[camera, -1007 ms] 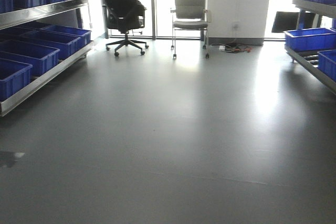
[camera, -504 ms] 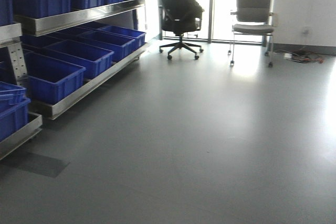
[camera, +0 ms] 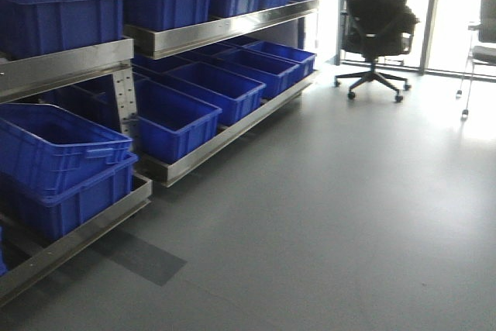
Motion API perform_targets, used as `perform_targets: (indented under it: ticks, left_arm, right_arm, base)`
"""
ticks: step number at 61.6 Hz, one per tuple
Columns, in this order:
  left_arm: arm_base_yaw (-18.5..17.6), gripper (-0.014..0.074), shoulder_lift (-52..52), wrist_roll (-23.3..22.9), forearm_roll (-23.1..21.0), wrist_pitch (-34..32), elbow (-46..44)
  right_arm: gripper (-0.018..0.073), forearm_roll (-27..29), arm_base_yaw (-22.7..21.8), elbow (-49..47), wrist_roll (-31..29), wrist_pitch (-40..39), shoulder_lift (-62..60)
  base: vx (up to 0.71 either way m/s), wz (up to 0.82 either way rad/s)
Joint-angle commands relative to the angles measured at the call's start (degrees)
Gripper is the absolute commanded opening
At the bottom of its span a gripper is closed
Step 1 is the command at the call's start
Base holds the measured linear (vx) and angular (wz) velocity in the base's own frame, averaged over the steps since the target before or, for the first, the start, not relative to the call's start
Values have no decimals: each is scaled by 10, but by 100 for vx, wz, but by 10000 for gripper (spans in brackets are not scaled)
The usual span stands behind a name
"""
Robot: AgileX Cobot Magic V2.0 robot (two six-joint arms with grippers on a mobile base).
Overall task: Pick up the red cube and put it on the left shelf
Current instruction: 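Drive the base up to the shelf rack of blue bins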
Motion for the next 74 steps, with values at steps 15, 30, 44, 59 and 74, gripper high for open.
perform_targets:
  ticks: [15,30,44,59,74]
  left_arm:
    - [-4,106,0,0,-3,-52,13]
    - [-4,106,0,0,-3,-52,13]
    - [-4,106,0,0,-3,-52,13]
    - [-4,106,0,0,-3,-52,13]
    - [-4,106,0,0,-3,-52,13]
  right_arm:
    - [57,-6,-3,-15,-7,-44,-3]
    - [57,-6,-3,-15,-7,-43,-3]
    - [57,-6,-3,-15,-7,-43,-3]
    - [57,-6,-3,-15,-7,-43,-3]
    - [57,-6,-3,-15,-7,-42,-3]
  base:
    - [39,55]
    - [37,51]
    - [34,51]
    - [31,57]
    - [28,52]
